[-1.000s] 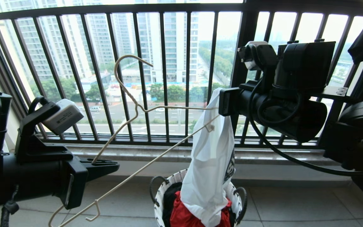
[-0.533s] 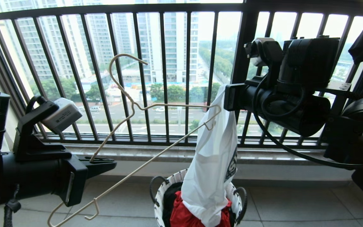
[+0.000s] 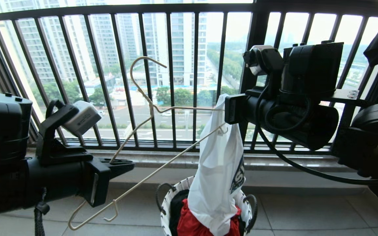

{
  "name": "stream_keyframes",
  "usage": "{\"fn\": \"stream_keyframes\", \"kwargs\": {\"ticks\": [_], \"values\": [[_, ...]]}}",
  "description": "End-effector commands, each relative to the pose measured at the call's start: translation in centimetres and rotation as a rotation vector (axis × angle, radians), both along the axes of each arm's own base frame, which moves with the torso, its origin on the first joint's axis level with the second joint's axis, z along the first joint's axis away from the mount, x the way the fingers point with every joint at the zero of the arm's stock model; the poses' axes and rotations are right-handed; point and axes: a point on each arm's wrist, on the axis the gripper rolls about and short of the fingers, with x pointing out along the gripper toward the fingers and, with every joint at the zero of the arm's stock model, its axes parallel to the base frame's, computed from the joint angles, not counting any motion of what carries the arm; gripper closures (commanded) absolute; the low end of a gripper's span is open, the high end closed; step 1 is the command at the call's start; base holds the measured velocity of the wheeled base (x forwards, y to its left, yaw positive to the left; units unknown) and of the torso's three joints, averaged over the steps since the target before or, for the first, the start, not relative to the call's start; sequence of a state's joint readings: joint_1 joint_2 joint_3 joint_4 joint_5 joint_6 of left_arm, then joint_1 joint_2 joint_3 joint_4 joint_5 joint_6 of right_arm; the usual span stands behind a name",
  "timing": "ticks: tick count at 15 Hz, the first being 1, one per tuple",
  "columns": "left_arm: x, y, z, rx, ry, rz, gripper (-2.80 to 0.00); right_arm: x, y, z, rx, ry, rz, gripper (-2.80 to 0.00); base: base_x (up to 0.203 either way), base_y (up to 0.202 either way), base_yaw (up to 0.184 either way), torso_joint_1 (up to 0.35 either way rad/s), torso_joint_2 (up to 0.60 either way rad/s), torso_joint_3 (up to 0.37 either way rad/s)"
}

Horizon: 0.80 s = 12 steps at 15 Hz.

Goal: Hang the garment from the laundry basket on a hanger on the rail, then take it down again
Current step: Hang the clothes on the clothes rack

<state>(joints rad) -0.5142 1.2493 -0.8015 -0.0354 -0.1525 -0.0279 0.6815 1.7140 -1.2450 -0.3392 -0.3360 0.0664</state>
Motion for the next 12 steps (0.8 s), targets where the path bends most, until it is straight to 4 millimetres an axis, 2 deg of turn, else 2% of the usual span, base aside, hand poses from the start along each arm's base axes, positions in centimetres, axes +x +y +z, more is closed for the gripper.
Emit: {"fn": "stream_keyframes", "kwargs": {"ticks": [1,3,5,12], "values": [[0.1,0.0,-0.2,0.017,-0.008,0.033,0.0,0.3,-0.3,0.1,-0.024,0.024,-0.031,0.0,0.0,0.0,0.0,0.0,0.0,0.0],[0.0,0.1,-0.1,0.017,-0.014,0.035,0.0,1.0,-1.8,0.5,-0.063,0.062,-0.104,0.0,0.0,0.0,0.0,0.0,0.0,0.0],[-0.2,0.2,0.0,0.023,-0.019,0.046,0.0,0.7,-2.8,0.9,-0.094,0.103,-0.129,0.0,0.0,0.0,0.0,0.0,0.0,0.0],[0.3,-0.3,-1.0,0.067,0.0,0.026,0.0,0.1,-2.8,1.3,-0.112,0.128,-0.12,0.0,0.0,0.0,0.0,0.0,0.0,0.0]]}}
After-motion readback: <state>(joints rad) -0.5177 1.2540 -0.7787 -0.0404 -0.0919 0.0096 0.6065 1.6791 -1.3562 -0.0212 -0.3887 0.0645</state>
